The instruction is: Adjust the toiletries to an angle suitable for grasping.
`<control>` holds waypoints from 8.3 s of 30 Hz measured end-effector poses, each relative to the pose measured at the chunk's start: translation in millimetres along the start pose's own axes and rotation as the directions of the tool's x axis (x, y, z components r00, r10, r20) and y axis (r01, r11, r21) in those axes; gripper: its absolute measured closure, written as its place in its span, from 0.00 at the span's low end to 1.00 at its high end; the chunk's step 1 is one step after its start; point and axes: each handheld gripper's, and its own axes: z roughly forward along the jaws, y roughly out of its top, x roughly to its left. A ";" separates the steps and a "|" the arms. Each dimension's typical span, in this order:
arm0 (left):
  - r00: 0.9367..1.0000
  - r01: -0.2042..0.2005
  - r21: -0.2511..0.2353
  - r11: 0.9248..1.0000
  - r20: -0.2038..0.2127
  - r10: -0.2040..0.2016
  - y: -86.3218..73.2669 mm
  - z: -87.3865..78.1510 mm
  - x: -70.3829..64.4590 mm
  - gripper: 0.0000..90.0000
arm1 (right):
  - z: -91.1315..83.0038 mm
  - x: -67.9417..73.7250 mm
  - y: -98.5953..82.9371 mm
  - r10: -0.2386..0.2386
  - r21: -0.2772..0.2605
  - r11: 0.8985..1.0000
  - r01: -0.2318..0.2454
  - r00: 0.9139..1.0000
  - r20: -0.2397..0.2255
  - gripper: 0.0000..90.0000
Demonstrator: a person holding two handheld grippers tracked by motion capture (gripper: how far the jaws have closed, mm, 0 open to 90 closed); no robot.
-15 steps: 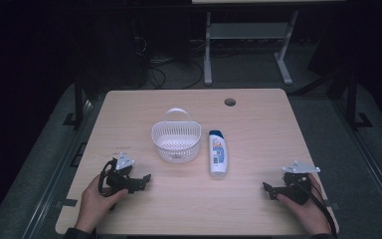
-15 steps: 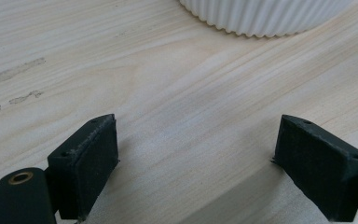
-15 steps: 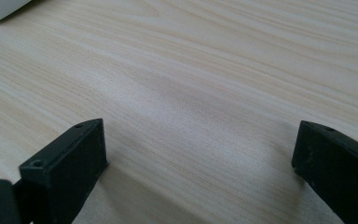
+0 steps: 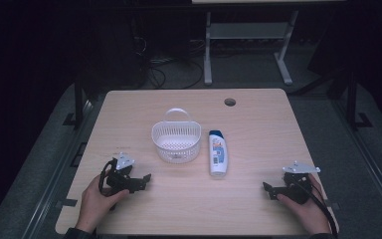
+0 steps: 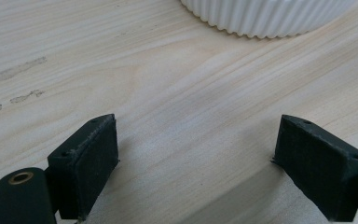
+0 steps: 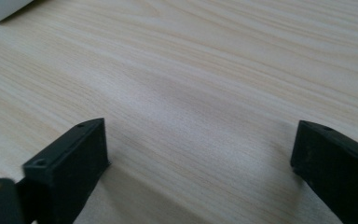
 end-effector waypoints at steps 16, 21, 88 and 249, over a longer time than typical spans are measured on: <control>1.000 0.000 0.000 1.000 0.000 0.000 0.0 0.0 0.0 0.14 | -26.6 -0.4 21.5 0.055 -0.013 0.998 -0.057 0.991 -0.123 1.00; 1.000 0.004 -0.004 1.000 0.000 -0.004 0.0 0.2 -0.2 0.14 | -27.1 0.5 33.3 0.037 -0.001 0.999 -0.038 0.990 -0.139 1.00; 1.000 0.000 0.004 1.000 0.001 0.000 0.2 -0.3 0.1 0.14 | 69.4 58.7 174.8 -0.043 -0.018 0.999 0.039 0.939 -0.342 1.00; 1.000 0.003 -0.004 1.000 0.000 -0.003 0.0 0.2 -0.1 0.14 | 27.4 73.5 69.6 -0.077 0.106 0.987 0.118 0.940 -0.332 1.00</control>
